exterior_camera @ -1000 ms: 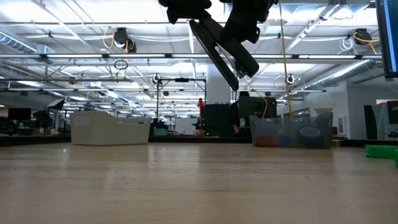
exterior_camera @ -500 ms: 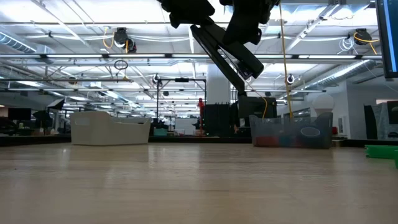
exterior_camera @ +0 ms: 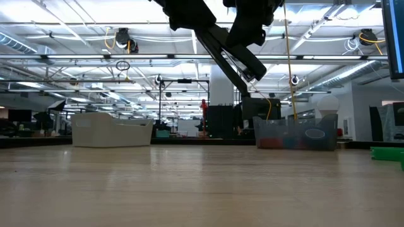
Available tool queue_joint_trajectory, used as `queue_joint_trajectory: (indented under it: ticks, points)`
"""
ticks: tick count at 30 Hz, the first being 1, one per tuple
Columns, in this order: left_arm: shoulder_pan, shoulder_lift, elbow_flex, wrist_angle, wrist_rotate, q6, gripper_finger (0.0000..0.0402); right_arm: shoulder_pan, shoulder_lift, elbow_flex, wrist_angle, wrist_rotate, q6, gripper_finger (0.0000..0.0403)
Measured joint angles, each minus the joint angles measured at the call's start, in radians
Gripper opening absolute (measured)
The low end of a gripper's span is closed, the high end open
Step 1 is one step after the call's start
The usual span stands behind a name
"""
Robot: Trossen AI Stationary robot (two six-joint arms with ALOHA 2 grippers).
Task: Pick and place Stapler, Stapler remover, tape
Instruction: Put the large black stapler into the gray bin
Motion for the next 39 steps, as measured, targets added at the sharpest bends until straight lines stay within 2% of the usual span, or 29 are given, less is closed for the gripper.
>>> queue_joint_trajectory:
  ticks: [12,19,22,31,39]
  points:
    - [0.005,-0.001,0.0,0.007,0.002,0.155,0.0184,0.0,0.0,0.0,0.012,-0.003,-0.001,0.0127]
    - [0.034,-0.001,0.0,0.012,0.033,0.147,0.0184,0.0,0.0,0.0,0.011,0.001,0.014,0.0127]
    - [0.04,-0.001,0.0,0.014,0.049,0.147,0.0196,0.0,0.0,0.0,0.011,0.0,0.015,0.0127]
    - [0.042,-0.002,0.0,0.021,0.052,0.196,0.0263,0.001,0.0,0.0,0.011,-0.009,0.019,0.0127]
    - [0.044,-0.002,0.0,0.023,0.125,0.201,0.0251,0.003,0.0,0.0,0.024,-0.018,0.01,0.0127]
